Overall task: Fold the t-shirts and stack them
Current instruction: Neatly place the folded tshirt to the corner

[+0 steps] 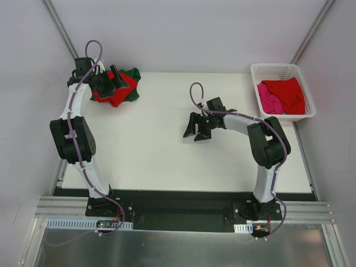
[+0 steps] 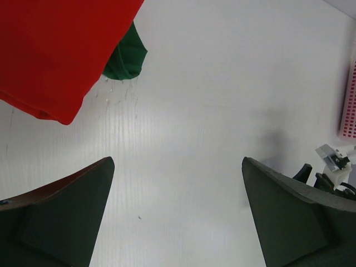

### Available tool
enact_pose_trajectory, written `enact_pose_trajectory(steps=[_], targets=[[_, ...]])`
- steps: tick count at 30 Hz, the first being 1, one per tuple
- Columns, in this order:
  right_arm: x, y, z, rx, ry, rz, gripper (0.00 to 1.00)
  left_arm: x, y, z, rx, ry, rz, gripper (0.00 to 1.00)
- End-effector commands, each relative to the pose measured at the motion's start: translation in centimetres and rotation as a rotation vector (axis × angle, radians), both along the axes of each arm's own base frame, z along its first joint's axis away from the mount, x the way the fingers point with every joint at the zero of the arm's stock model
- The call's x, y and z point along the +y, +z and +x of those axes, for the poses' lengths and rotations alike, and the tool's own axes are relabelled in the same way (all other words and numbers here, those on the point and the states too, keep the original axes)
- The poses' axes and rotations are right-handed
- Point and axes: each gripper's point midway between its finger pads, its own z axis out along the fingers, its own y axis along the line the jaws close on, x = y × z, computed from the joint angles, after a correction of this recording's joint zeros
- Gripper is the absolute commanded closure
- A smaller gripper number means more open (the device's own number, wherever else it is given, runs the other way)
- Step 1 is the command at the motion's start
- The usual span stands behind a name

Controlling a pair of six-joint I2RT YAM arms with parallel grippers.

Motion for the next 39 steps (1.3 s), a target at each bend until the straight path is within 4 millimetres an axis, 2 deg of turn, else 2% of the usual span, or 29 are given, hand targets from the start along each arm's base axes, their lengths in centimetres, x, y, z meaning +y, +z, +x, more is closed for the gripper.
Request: enact_pose_trajectory(steps=[1,2,4,5,9,14,19,21,25,27,28,29,31,35,36,38,39], targets=[[-1.1,-0.7,-1.0,0.0,0.004,-0.064,0.21,-0.4,-2.1,0.3,0.032,0.019,-0.038,0.01],[-1.1,-0.7,-1.0,0.001,0.003,-0.064,0.21,-0.5,-3.5,-0.1,0.059,0.027,-0.04,0.01],[-1.1,-0.7,-1.0,-0.002,0.006,-0.063,0.21,-0.2,-3.8,0.4,0.027,0.053,-0.032,0.01],[-1.1,-0.6,-1.0,-0.003,0.006,-0.062,0.21,-0.1,-4.8,-0.1,0.046,0.063,-0.037,0.01],[-1.0,-0.7,-0.9,0.001,0.007,-0.059,0.21,0.0,-5.0,0.3,0.028,0.095,-0.054,0.01],[-0.9,-0.8,-0.9,0.002,0.009,-0.059,0.21,-0.9,-5.5,-0.2,0.028,0.095,-0.098,0.08],[-0.7,-0.6,-0.8,0.003,0.007,-0.056,0.21,-1.3,-4.3,-0.9,-0.007,0.085,-0.086,0.07],[-0.8,-0.6,-0.8,-0.005,0.006,-0.065,0.21,-1.4,-3.5,-1.3,-0.025,0.082,-0.083,0.03],[-1.2,0.3,-0.7,-0.042,-0.001,-0.081,0.21,-1.6,-2.3,-2.3,-0.05,0.079,-0.071,0.01],[-1.8,0.5,-0.6,-0.064,-0.015,-0.11,0.21,-2.2,-1.2,-3.0,-0.077,0.065,-0.061,0.01],[-2.2,0.8,-0.5,-0.086,-0.02,-0.122,0.2,-2.4,-1.5,-3.7,-0.07,0.065,-0.052,0.01],[-2.8,1.8,-0.1,-0.14,-0.038,-0.149,0.2,-2.6,-0.3,-4.3,-0.1,0.063,-0.038,0.01],[-3.9,2.5,-0.1,-0.189,-0.057,-0.191,0.17,-3.2,0.5,-5.6,-0.121,0.062,-0.008,0.01],[-7.3,5.5,0.6,-0.336,-0.12,-0.323,0.13,-3.9,0.9,-8.2,-0.119,0.058,0.03,0.01],[-7.7,5.8,0.5,-0.352,-0.127,-0.339,0.13,-4.1,0.3,-9.0,-0.105,0.055,0.04,0.01],[-9.0,6.8,0.6,-0.389,-0.151,-0.383,0.11,-4.5,1.0,-10.4,-0.121,0.047,0.067,0.01],[-9.4,7.9,0.5,-0.422,-0.158,-0.386,0.1,-4.6,0.5,-11.1,-0.113,0.042,0.074,0.01]])
